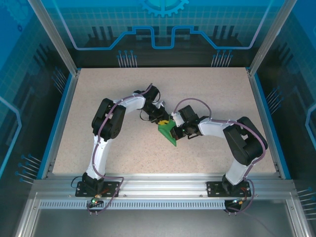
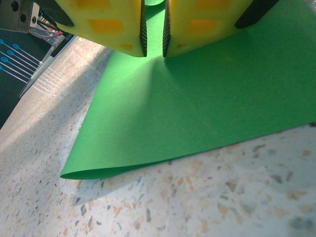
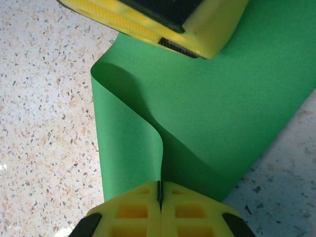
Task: Fold a paper plane with a square sheet of paper (fold left side to right side)
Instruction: Third fold the triangle at the center of the table.
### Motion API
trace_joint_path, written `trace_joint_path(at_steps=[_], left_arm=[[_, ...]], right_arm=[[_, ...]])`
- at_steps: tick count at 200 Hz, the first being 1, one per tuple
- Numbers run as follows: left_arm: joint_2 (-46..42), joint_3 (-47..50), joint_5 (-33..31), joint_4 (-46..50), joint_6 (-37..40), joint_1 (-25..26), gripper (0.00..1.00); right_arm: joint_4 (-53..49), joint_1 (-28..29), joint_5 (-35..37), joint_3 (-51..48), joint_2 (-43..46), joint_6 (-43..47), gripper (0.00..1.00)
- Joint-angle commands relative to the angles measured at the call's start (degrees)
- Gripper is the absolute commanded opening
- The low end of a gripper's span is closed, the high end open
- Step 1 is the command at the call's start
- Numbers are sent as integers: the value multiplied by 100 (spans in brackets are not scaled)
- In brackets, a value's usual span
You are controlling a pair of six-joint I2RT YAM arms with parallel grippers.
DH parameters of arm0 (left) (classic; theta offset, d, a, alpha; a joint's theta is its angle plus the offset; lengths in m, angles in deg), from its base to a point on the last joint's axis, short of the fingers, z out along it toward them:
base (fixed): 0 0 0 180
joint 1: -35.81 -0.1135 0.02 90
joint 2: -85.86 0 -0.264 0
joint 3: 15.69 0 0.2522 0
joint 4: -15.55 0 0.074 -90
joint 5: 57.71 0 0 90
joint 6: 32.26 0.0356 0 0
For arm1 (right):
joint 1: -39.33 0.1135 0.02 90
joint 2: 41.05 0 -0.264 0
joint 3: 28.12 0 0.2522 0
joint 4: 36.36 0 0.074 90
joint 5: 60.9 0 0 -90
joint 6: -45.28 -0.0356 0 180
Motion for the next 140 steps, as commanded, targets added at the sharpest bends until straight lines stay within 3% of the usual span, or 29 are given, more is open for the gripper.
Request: trace_joint_path(at_steps=[1,70,140], left_arm=[[337,41,-265,249,72,87,20],[320,52,-248,234,76,87,20],[-103,-255,-222,489,331,26,31]], right_arm=[[-155,-77,61,107,-120,-65,0],[-297,-68,54,104,-304,-15,0],[-885,10,85,287,-356,230,0]])
